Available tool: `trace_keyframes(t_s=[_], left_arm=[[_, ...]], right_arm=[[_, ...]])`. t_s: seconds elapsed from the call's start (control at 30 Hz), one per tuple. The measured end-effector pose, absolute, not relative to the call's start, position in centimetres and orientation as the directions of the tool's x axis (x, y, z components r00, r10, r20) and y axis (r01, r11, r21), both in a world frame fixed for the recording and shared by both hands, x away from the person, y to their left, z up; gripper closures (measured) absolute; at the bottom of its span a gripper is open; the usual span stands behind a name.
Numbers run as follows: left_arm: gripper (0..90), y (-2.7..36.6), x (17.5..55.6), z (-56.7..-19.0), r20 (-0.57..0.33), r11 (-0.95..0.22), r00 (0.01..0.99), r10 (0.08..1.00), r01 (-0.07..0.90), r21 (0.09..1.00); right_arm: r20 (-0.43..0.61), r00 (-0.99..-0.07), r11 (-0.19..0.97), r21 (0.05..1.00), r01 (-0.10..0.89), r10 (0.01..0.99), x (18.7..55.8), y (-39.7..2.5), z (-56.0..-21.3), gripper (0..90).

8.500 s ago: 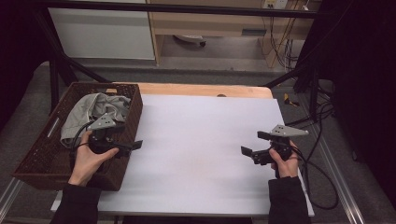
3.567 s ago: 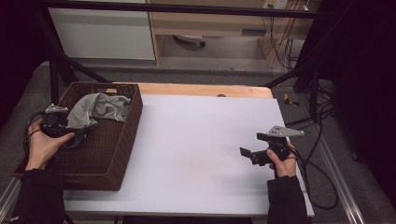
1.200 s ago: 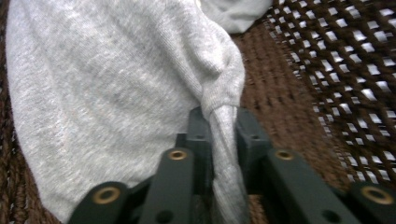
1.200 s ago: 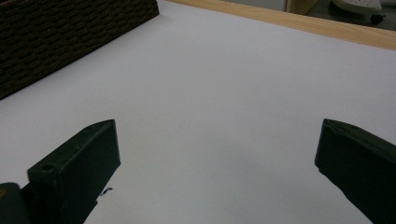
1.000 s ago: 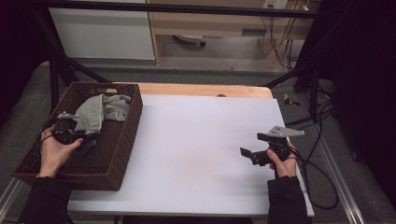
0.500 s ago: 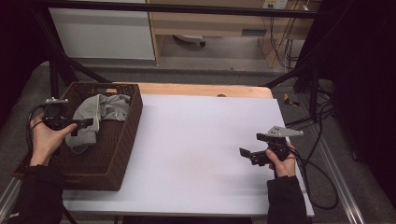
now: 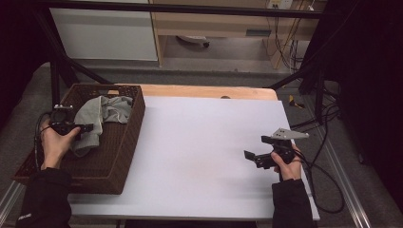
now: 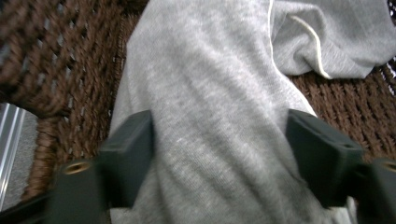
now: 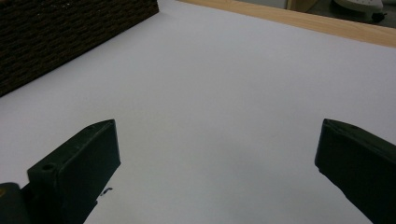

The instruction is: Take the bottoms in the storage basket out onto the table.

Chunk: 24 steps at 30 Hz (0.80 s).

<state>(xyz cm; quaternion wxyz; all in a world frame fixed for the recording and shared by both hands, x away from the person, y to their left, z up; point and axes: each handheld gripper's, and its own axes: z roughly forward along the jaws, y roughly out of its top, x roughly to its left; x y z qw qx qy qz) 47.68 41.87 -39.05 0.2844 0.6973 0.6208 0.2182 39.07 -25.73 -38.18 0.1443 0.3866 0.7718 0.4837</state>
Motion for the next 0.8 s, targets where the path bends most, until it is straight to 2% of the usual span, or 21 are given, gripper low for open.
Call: trace_keyframes(t_s=[0.13, 0.27, 0.37, 0.5, 0.8], left_arm=[[42.5, 41.8, 47.4, -39.2, -0.031, -0.085, 0.142, 0.989, 0.741, 0.666], [60.1, 41.7, 47.2, -39.3, 0.006, -0.125, 0.157, 0.988, 0.758, 0.641], [66.1, 41.5, 47.1, -39.2, 0.032, -0.151, 0.169, 0.985, 0.765, 0.626], [70.7, 40.7, 46.6, -38.2, 0.019, -0.165, 0.196, 0.98, 0.769, 0.617], [71.9, 38.0, 44.4, -35.9, -0.121, -0.157, 0.288, 0.95, 0.774, 0.613]], right_arm=[[0.151, -0.659, 0.233, 0.858, 0.457, 0.737, 39.1, -25.8, -38.2, 0.4], [0.149, -0.661, 0.233, 0.86, 0.454, 0.735, 39.0, -25.7, -38.2, 0.4], [0.154, -0.658, 0.228, 0.861, 0.456, 0.737, 39.0, -25.8, -38.0, 0.4], [0.151, -0.66, 0.228, 0.863, 0.452, 0.736, 39.0, -25.9, -38.0, 0.4], [0.151, -0.658, 0.229, 0.861, 0.454, 0.738, 39.0, -25.8, -38.1, 0.4]])
